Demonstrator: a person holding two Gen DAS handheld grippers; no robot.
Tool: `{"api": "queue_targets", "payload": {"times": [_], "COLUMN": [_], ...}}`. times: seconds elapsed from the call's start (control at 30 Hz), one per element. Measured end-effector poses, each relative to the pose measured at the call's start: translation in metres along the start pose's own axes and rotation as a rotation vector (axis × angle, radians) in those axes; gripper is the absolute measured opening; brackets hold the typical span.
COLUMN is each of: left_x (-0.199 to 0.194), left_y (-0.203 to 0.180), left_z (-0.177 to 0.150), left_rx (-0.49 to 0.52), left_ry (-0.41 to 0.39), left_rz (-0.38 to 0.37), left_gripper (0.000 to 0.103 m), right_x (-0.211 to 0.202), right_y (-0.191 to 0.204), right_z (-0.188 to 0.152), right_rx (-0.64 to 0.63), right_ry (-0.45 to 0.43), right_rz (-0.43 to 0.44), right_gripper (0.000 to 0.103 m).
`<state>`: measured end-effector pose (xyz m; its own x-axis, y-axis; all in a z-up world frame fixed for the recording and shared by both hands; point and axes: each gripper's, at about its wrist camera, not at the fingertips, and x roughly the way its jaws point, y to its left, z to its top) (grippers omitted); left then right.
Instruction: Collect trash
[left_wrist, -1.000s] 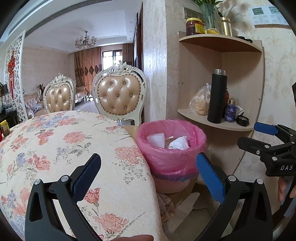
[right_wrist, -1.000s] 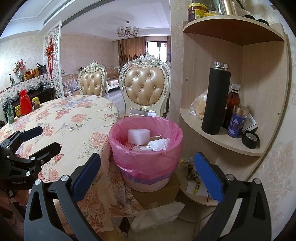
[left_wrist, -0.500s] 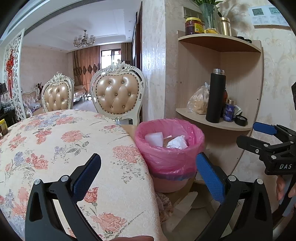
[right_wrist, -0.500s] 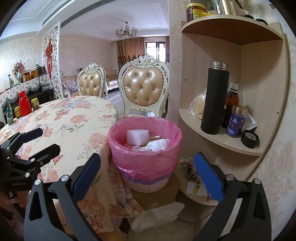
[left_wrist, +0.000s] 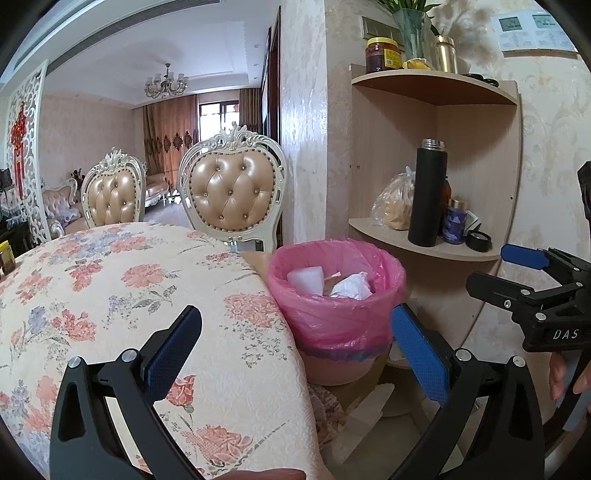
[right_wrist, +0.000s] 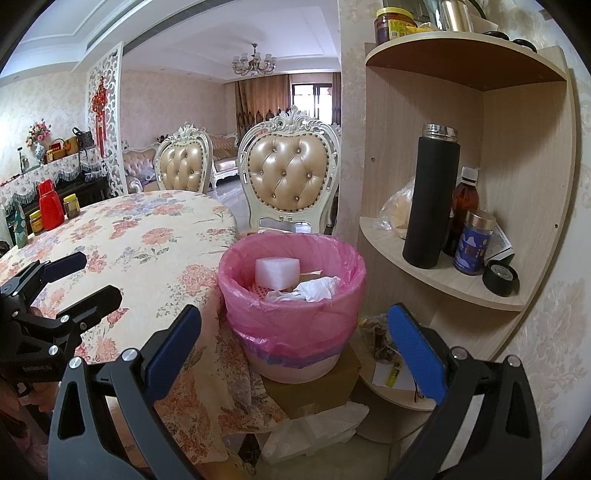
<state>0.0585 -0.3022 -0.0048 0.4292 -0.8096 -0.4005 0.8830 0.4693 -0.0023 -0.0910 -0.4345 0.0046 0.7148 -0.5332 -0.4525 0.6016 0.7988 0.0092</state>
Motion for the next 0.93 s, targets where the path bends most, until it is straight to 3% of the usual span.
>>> {"api": "queue_targets", "payload": {"times": [0.93], "left_x": [0.0091], "left_y": [-0.0044], "left_z": [-0.0031], "left_rx": [-0.004], "left_ry": [0.045], "left_rz": [-0.033], "left_gripper": [0.096], "right_x": [0.0032], "right_y": [0.0006], "right_z": [-0.0027], "right_rx": [0.002], "right_ry": [0.008], "right_rz": [0.0], "right_gripper": [0.098]}}
